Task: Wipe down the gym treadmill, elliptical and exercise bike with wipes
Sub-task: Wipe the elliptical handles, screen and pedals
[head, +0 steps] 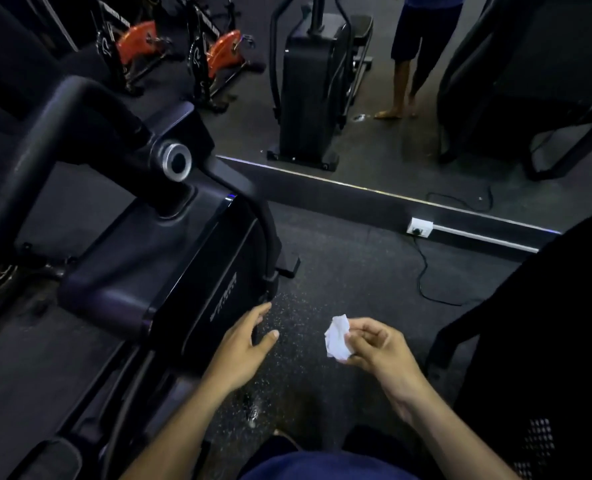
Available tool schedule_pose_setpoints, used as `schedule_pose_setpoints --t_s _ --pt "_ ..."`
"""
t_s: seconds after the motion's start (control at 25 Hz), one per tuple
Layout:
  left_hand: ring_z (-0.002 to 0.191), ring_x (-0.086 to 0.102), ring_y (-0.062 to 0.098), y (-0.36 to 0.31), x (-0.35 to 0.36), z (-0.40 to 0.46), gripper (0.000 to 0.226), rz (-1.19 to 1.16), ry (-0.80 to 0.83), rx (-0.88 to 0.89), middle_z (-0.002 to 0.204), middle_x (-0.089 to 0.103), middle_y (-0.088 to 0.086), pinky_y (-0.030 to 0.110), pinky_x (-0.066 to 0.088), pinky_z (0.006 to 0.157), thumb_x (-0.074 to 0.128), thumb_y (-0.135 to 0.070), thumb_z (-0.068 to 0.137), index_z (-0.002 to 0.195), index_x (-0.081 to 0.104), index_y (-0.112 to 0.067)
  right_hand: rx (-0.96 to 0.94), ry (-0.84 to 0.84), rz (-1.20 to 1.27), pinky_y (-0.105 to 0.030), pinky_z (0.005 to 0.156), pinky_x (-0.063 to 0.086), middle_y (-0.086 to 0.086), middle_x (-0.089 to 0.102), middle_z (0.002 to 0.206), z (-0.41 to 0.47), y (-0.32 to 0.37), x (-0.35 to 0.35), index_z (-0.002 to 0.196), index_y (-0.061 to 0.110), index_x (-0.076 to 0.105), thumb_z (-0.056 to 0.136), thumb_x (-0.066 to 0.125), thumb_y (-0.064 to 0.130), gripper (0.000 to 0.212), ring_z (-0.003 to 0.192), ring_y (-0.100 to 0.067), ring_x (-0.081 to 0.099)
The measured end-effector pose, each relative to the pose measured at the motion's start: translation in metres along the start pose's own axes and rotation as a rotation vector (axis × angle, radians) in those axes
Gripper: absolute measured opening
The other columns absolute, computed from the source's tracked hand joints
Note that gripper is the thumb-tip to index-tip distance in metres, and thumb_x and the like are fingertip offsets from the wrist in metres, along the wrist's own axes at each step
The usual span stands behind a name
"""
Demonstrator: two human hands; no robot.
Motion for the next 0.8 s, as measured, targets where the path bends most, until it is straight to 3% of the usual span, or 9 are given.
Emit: schedule_pose_setpoints --t_s 0.12,0.32,0.48,0.64,0.8 --pt "0.138 0.043 -0.001 -0.007 -0.030 0.028 0.052 -0.028 -0.112 -0.027 0.149 0.049 -0.017 0.034 0.040 0.114 0.065 -0.040 0.097 0.144 0.045 -0.048 0.018 0.072 -0.028 -0.036 0.074 0.057 -0.020 0.075 0.098 0.053 0.024 0.017 0.102 0.003 0.072 0.098 0.058 0.000 0.015 0.085 -0.028 0.070" --pt "0.133 0.044 -0.011 0.005 -0.076 0.017 0.045 -0.128 -0.406 -0.196 0.142 0.052 -0.025 0.033 0.039 0.116 0.065 -0.035 0.098 0.139 0.049 -0.046 0.014 0.347 -0.179 -0.035 0.064 0.057 -0.018 0.074 0.086 0.127 0.052 0.066 0.091 0.009 0.075 0.097 0.060 0.001 0.018 0.071 -0.022 0.068" --pt "0.129 0.047 -0.014 -0.008 -0.094 -0.022 0.042 -0.223 -0.820 -0.343 0.138 0.056 -0.027 0.029 0.039 0.114 0.066 -0.030 0.097 0.134 0.053 -0.046 -0.090 0.712 -0.328 -0.039 0.062 0.059 -0.014 0.073 0.084 0.179 0.092 0.105 0.096 0.005 0.072 0.096 0.058 -0.003 0.016 0.067 -0.029 0.068" --pt "0.121 0.050 -0.019 -0.068 -0.093 -0.059 0.043 -0.203 -1.176 -0.410 0.135 0.057 -0.026 0.024 0.043 0.110 0.068 -0.023 0.097 0.128 0.052 -0.049 -0.264 1.095 -0.432 -0.035 0.061 0.061 -0.006 0.072 0.085 0.200 0.148 0.156 0.092 0.023 0.076 0.094 0.061 -0.004 0.031 0.072 -0.016 0.068" --pt "0.129 0.049 -0.011 -0.163 -0.105 -0.126 0.045 0.177 -1.257 -0.453 0.138 0.054 -0.030 0.008 0.039 0.102 0.060 -0.063 0.087 0.130 0.052 -0.052 -0.549 1.312 -0.358 -0.019 0.068 0.053 0.003 0.073 0.081 0.160 0.208 0.208 0.087 0.032 0.074 0.091 0.066 -0.001 0.034 0.073 -0.005 0.068"
Point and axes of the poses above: each hand's wrist, its own z-axis towards the middle knuckle, its own x-axis out of the palm, y = z × x, the point moved 5 cm from there along z, towards the middle knuckle
